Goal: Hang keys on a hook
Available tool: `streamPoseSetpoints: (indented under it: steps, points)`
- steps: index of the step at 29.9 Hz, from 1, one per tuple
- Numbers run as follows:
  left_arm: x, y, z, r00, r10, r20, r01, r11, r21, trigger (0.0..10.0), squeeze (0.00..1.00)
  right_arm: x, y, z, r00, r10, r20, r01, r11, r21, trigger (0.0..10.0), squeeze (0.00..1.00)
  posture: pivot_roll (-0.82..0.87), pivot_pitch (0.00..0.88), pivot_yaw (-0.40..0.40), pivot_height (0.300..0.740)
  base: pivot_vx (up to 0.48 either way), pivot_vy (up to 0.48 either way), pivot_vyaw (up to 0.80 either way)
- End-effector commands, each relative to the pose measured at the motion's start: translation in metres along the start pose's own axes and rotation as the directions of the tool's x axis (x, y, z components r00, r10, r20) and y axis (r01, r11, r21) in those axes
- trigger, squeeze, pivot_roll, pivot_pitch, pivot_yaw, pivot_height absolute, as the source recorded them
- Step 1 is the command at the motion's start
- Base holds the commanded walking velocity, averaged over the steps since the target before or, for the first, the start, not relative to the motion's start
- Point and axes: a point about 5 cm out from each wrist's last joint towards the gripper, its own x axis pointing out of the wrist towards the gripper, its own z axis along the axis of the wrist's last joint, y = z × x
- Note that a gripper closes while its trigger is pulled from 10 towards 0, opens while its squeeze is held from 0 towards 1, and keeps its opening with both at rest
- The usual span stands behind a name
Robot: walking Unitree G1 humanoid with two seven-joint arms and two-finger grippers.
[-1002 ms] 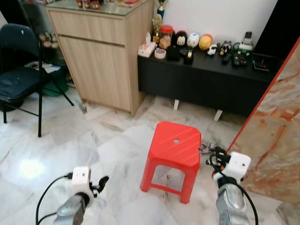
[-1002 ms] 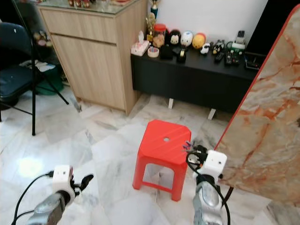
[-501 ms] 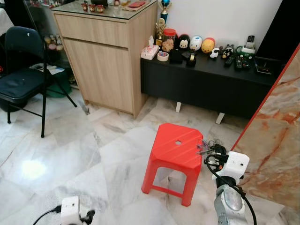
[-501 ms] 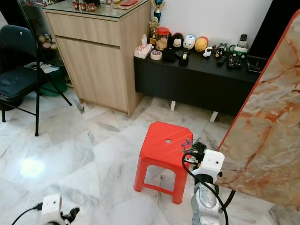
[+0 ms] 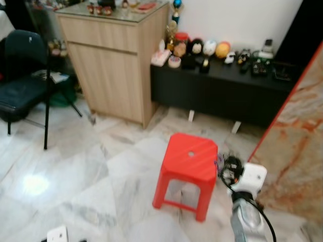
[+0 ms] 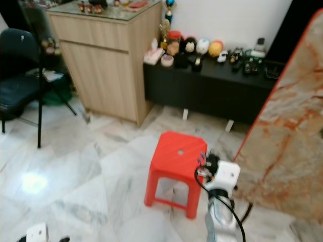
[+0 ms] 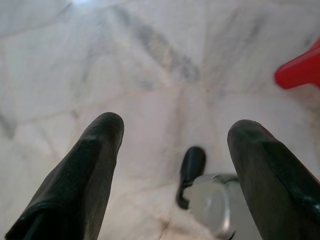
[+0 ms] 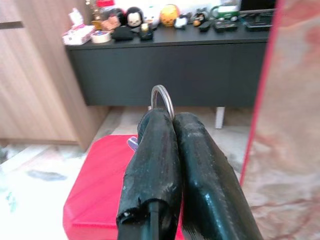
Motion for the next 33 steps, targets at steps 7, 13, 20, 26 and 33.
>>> streamPoseSetpoints:
  steps: [7, 13, 20, 26, 33]
  points:
    - [0.003, -0.013, 0.006, 0.999, -0.048, 0.02, 0.048, 0.999, -0.007, 10.0, 0.0, 0.003, -0.007, 0.003, 1.0, -0.025, 0.001, 0.025, 1.0, -0.012, 10.0, 0.0, 0.01, 0.0, -0.047, 0.74, 0.0, 0.0, -0.77]
    - [0.004, -0.018, 0.008, 0.998, -0.062, 0.021, 0.062, 0.998, 0.002, 10.0, 0.0, 0.005, -0.006, 0.006, 1.0, -0.017, 0.007, 0.018, 1.0, -0.026, 10.0, 0.0, 0.0, 0.0, -0.045, 0.74, 0.0, 0.0, -0.77]
    - [0.005, -0.02, 0.012, 0.997, -0.069, 0.028, 0.069, 0.998, 0.01, 10.0, 0.0, 0.011, 0.003, 0.013, 1.0, 0.017, 0.023, -0.017, 1.0, -0.022, 10.0, 0.0, 0.0, 0.0, -0.049, 0.74, 0.0, 0.0, -0.77]
    - [0.005, -0.025, 0.015, 0.995, -0.087, 0.039, 0.087, 0.996, 0.012, 10.0, 0.0, 0.015, 0.008, 0.013, 1.0, 0.016, 0.007, -0.016, 1.0, 0.021, 10.0, 0.0, 0.02, 0.0, -0.059, 0.74, 0.0, -0.04, -0.77]
    - [0.005, -0.031, 0.013, 0.994, -0.104, 0.037, 0.104, 0.995, 0.004, 10.0, 0.0, 0.018, 0.011, 0.016, 1.0, 0.021, 0.012, -0.022, 0.999, 0.034, 10.0, 0.0, 0.02, 0.0, -0.06, 0.74, 0.0, -0.262, -0.07]
